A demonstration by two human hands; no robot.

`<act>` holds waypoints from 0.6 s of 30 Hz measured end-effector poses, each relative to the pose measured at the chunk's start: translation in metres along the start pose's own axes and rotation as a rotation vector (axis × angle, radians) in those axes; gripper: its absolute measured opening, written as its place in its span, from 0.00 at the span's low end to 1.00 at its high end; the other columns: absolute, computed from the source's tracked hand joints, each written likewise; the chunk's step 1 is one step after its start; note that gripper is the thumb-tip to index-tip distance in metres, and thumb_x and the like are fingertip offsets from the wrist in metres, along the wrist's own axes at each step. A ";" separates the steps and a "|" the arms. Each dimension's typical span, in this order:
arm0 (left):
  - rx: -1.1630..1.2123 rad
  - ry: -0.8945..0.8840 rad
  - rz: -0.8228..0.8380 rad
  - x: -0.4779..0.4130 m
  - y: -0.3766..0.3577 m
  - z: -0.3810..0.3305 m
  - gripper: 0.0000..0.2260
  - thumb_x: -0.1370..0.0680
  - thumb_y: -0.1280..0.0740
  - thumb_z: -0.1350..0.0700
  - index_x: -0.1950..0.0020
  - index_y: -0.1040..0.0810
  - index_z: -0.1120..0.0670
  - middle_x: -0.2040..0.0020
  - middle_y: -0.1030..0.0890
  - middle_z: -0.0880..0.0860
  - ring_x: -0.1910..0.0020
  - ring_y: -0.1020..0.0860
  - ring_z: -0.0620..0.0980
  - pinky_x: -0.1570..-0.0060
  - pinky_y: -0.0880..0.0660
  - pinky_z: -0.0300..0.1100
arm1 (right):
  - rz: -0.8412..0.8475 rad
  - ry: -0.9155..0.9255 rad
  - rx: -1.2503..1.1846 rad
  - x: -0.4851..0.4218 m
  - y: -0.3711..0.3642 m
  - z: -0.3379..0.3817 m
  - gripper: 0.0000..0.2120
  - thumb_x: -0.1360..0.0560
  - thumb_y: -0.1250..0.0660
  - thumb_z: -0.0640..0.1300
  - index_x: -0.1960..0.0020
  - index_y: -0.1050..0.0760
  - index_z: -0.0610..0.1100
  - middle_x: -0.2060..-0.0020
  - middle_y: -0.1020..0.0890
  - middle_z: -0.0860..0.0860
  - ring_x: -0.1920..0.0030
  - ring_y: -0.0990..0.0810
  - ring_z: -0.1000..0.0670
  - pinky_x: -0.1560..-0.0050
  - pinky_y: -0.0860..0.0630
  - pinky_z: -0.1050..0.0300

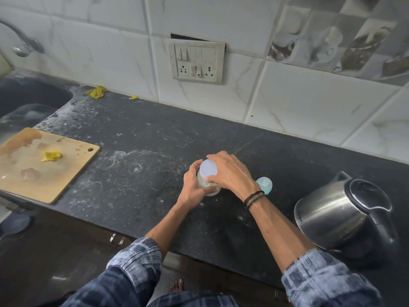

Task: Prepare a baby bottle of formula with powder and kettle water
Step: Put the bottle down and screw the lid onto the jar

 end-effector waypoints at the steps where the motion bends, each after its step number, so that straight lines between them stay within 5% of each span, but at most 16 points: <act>1: 0.000 0.001 0.003 0.000 0.000 0.000 0.42 0.39 0.20 0.50 0.30 0.38 0.39 0.37 0.34 0.42 0.32 0.32 0.50 0.32 0.28 0.52 | 0.008 -0.001 0.001 -0.001 -0.002 0.001 0.34 0.25 0.27 0.54 0.22 0.35 0.51 0.31 0.27 0.46 0.33 0.26 0.43 0.39 0.24 0.47; 8: -0.021 0.005 -0.007 0.001 0.001 0.000 0.44 0.39 0.21 0.50 0.27 0.37 0.43 0.35 0.34 0.46 0.31 0.32 0.51 0.32 0.27 0.54 | -0.113 -0.080 0.138 0.002 0.006 -0.003 0.34 0.24 0.34 0.68 0.28 0.33 0.46 0.38 0.19 0.43 0.41 0.18 0.39 0.49 0.23 0.49; 14: -0.021 -0.009 -0.006 0.001 0.001 -0.001 0.43 0.40 0.20 0.46 0.30 0.37 0.40 0.37 0.32 0.41 0.32 0.30 0.52 0.33 0.26 0.56 | 0.038 0.061 0.071 -0.006 -0.001 0.003 0.38 0.25 0.26 0.54 0.20 0.38 0.53 0.28 0.29 0.46 0.32 0.26 0.42 0.39 0.24 0.45; 18: -0.031 -0.016 -0.005 0.001 0.001 0.000 0.44 0.41 0.21 0.43 0.30 0.38 0.39 0.35 0.32 0.45 0.31 0.31 0.52 0.33 0.27 0.57 | 0.012 0.025 0.117 -0.007 -0.005 0.004 0.32 0.25 0.28 0.57 0.25 0.34 0.50 0.35 0.25 0.45 0.38 0.21 0.40 0.44 0.23 0.46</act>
Point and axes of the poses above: each hand's wrist, its own x-axis away from the middle knuckle, its own y-axis out of the back of the hand, z = x × y, the point moved 3 cm from there along -x, towards the middle knuckle
